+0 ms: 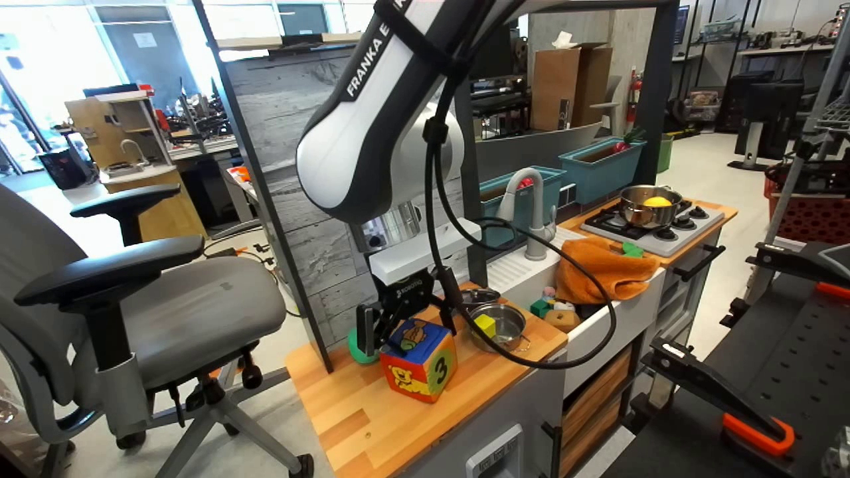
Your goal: Put the square plush toy in the sink
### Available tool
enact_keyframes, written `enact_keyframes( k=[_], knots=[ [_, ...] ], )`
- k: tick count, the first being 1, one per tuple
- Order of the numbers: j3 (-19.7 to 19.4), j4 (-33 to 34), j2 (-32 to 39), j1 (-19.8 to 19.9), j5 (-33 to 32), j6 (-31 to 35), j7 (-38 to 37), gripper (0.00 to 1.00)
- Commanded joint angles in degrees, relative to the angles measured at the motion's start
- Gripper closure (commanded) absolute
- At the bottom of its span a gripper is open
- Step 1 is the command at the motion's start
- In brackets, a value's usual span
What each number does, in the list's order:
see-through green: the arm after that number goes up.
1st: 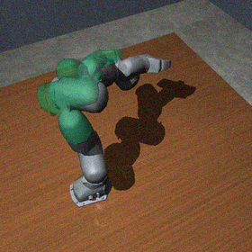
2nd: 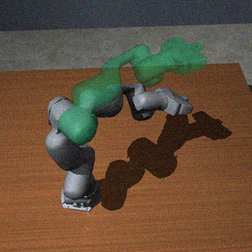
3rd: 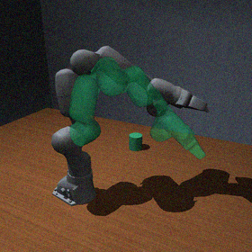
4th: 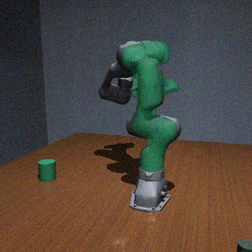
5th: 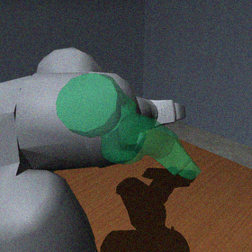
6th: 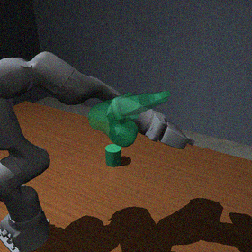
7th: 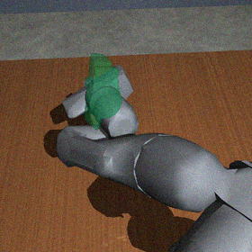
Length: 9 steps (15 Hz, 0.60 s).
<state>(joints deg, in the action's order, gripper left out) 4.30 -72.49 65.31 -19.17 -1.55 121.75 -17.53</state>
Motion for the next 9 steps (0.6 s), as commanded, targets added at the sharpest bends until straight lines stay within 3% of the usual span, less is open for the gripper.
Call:
enact_keyframes(
  k=[1, 9],
  knots=[
    [0.64, 3.85, 2.77, 0.31, 1.10, -0.63, 1.22, 0.34],
    [0.40, 3.58, 1.85, 0.37, 0.73, 1.48, 1.59, 0.96]
  ],
)
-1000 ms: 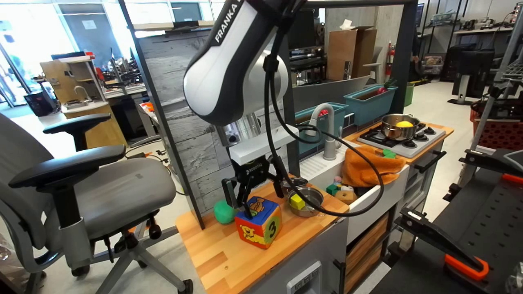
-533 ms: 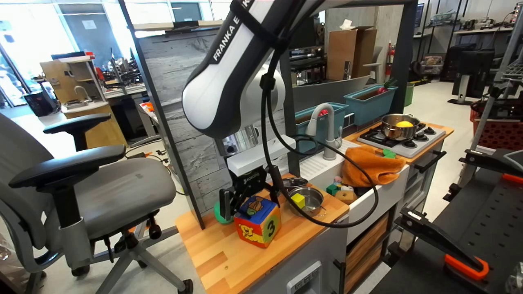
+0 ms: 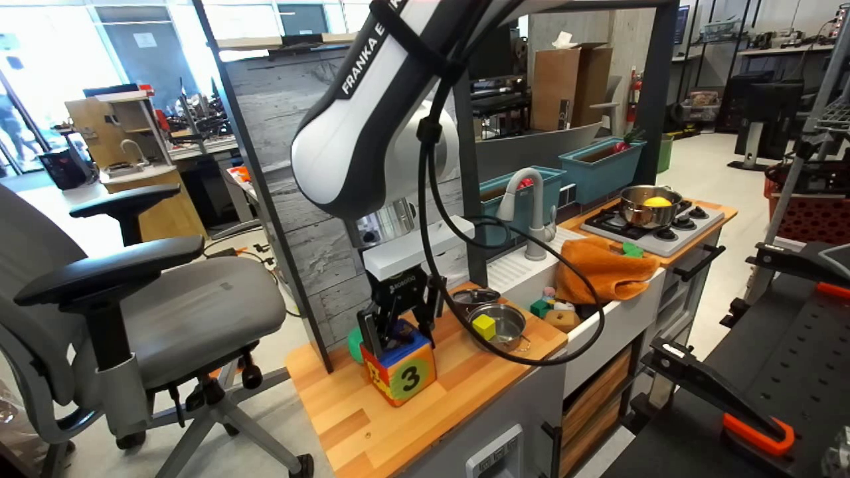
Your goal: Put the square plush toy in the sink
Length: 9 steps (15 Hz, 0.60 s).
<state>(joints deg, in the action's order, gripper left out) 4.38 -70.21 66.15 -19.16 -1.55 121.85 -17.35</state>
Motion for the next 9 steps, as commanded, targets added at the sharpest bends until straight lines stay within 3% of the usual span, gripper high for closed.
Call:
enact_keyframes(
  k=[1, 4, 9],
  knots=[
    [0.24, 0.56, 0.46, 0.37, 0.57, 2.43, 1.60, 1.00],
    [-0.15, -1.84, -1.06, 0.14, -0.11, 7.17, 2.16, 1.00],
    [-0.84, -9.49, -5.33, 0.42, -1.92, 20.72, 3.25, 1.00]
  ],
)
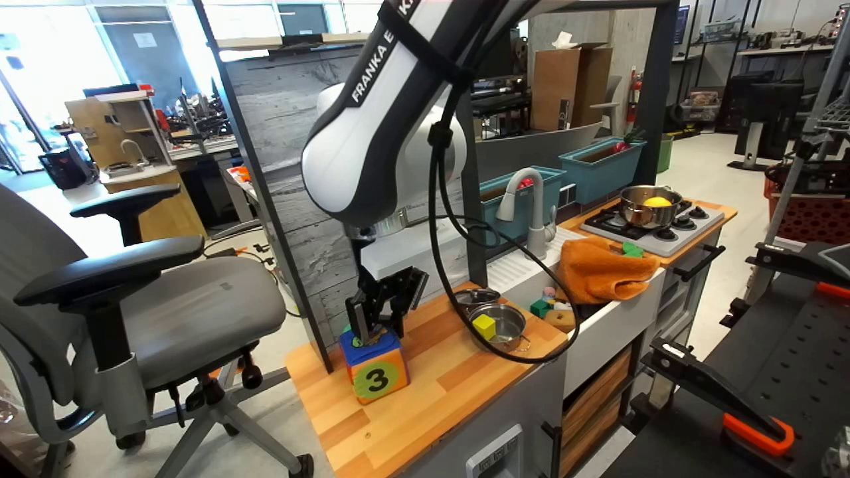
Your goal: Put the square plush toy in the sink
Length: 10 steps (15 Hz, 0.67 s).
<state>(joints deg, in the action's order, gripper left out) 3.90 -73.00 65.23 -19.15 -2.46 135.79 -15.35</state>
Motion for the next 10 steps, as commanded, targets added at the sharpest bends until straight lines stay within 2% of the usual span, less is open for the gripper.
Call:
enact_keyframes(
  k=[1, 4, 8, 9, 10],
  knots=[
    [-0.46, -8.67, -5.56, 0.65, -1.16, 9.50, 1.61, 1.00],
    [-0.80, -13.53, -8.40, 1.08, -0.50, 15.90, 2.98, 1.00],
    [-0.82, -18.31, -11.38, 1.63, 0.07, 19.07, 3.38, 1.00],
    [-0.67, -19.47, -12.21, 1.78, 0.30, 18.61, 3.28, 0.75],
    [-0.73, -20.45, -12.83, 1.78, 0.30, 18.58, 3.21, 0.74]
  ],
)
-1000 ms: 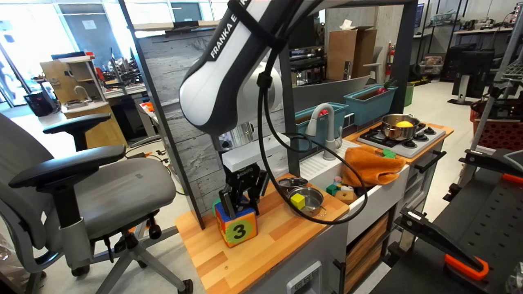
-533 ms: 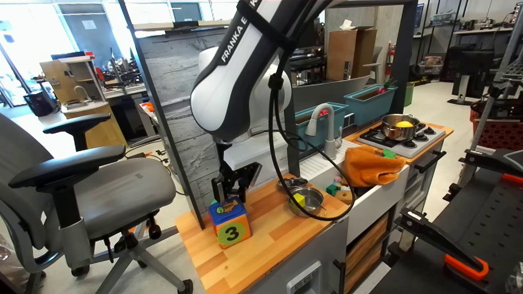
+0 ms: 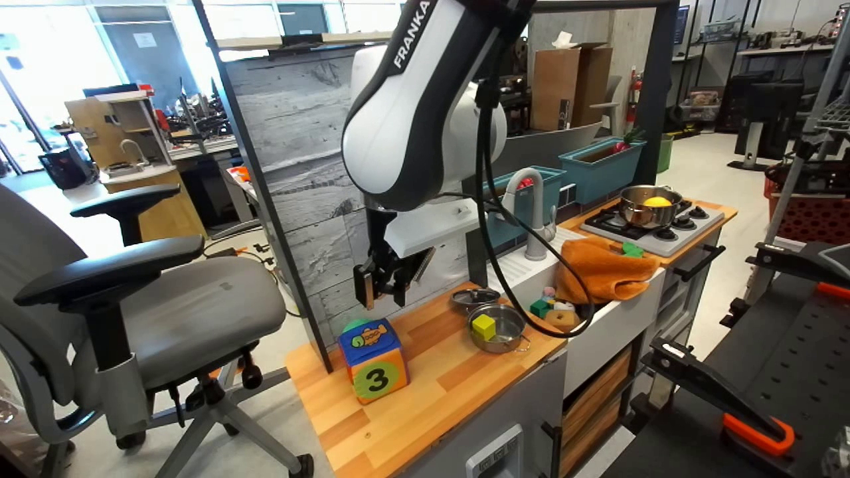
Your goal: Put the square plush toy in the sink
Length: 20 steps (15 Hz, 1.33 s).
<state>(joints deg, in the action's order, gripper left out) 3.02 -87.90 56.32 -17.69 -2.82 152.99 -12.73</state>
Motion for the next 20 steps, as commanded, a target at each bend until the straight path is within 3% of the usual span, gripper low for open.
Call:
enact_keyframes(
  k=[1, 10, 15, 20],
  knots=[
    [0.42, -6.16, -4.40, 0.53, 0.79, 1.27, 0.80, 0.68],
    [3.25, -8.62, -6.36, 2.54, 2.17, -0.84, 3.08, 0.03],
    [8.21, -6.75, -4.59, 6.17, 5.51, -4.85, 8.73, 0.00],
    [9.87, -4.06, -3.37, 6.45, 7.18, -9.22, 11.40, 0.00]
  ],
)
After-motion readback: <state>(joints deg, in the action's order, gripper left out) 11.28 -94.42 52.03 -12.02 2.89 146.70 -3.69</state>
